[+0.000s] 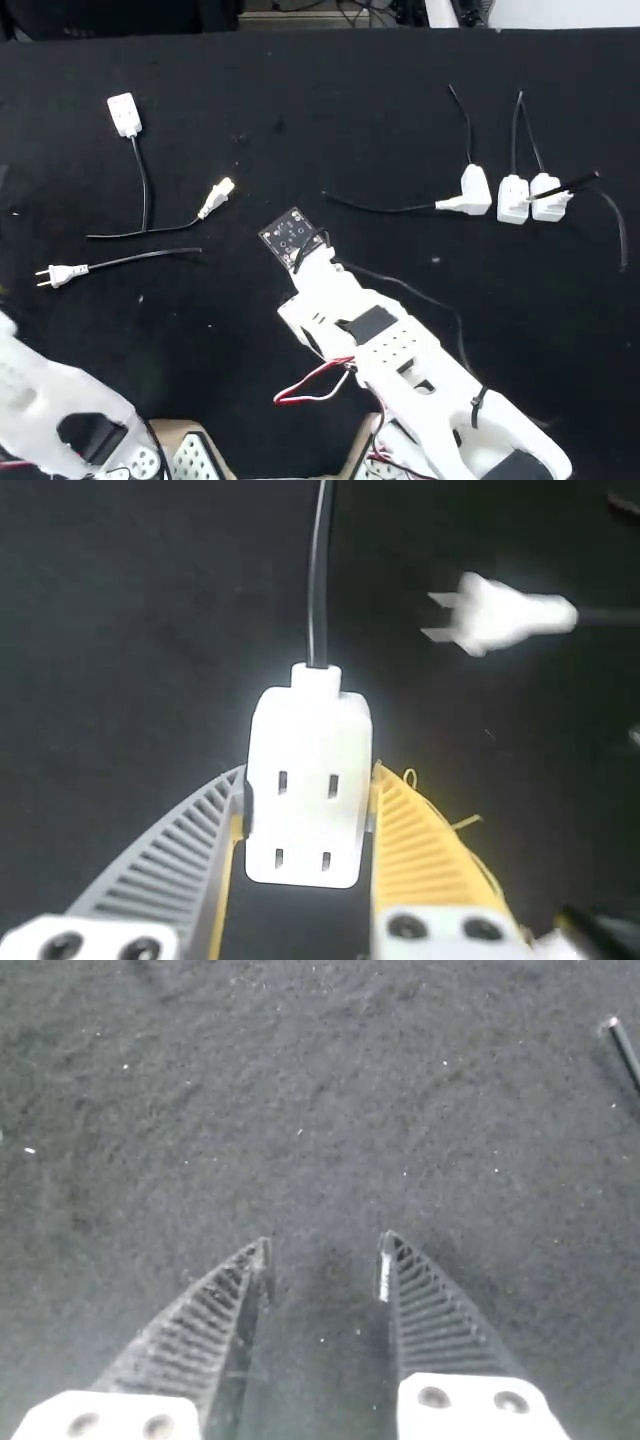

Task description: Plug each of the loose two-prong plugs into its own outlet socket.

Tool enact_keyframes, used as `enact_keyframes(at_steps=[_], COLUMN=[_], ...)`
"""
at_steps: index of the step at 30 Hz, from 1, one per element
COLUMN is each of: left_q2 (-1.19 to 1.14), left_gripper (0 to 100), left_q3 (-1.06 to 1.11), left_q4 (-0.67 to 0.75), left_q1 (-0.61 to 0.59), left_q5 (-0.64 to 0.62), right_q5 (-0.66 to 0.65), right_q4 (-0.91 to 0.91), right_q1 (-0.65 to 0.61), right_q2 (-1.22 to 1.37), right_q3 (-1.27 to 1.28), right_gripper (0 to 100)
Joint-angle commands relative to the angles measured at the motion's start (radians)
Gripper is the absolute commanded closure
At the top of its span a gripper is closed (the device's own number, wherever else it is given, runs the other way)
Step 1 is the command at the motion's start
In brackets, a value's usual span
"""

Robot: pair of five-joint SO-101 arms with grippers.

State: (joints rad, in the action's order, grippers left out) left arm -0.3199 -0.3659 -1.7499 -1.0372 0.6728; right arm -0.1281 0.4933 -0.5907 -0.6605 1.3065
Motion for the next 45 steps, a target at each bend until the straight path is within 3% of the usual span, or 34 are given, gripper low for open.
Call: enact_keyframes(at_steps=[1,7,11,15,19,23,28,34,38,42,45], left_q2=[0.269,0.598,0.807,0.967,1.026,0.994,0.919,0.839,0.841,0.841,0.838], left_gripper=[97,97,97,97,97,97,96,74,78,79,80], left_q3=[0.236,0.604,0.765,0.908,1.081,1.233,1.290,1.283,1.250,1.152,1.089], left_q4=[-0.008,0.012,0.074,0.184,0.319,0.483,0.578,0.585,0.577,0.466,0.385], left_q1=[0.068,0.285,0.492,0.725,0.960,1.121,1.187,1.181,1.179,1.179,1.133], left_q5=[-0.032,-0.097,-0.215,-0.341,-0.430,-0.434,-0.434,-0.439,-0.434,-0.428,-0.353], right_q5=[-0.006,0.025,0.132,0.158,0.158,0.158,0.158,0.155,0.153,0.153,0.153], right_q4=[-0.017,0.046,0.054,0.052,0.026,0.026,0.026,0.026,0.026,0.026,0.026], right_q1=[0.002,0.149,0.247,0.298,0.302,0.302,0.302,0.302,0.302,0.302,0.302], right_q2=[-0.036,-0.036,-0.036,-0.036,-0.036,-0.036,-0.036,-0.036,-0.036,-0.036,-0.036], right_q3=[-0.013,-0.082,-0.108,-0.111,-0.104,-0.104,-0.104,-0.104,-0.104,-0.104,-0.104], right_gripper=[83.2,83.2,83.2,83.2,83.2,83.2,83.2,83.2,83.2,83.2,83.2])
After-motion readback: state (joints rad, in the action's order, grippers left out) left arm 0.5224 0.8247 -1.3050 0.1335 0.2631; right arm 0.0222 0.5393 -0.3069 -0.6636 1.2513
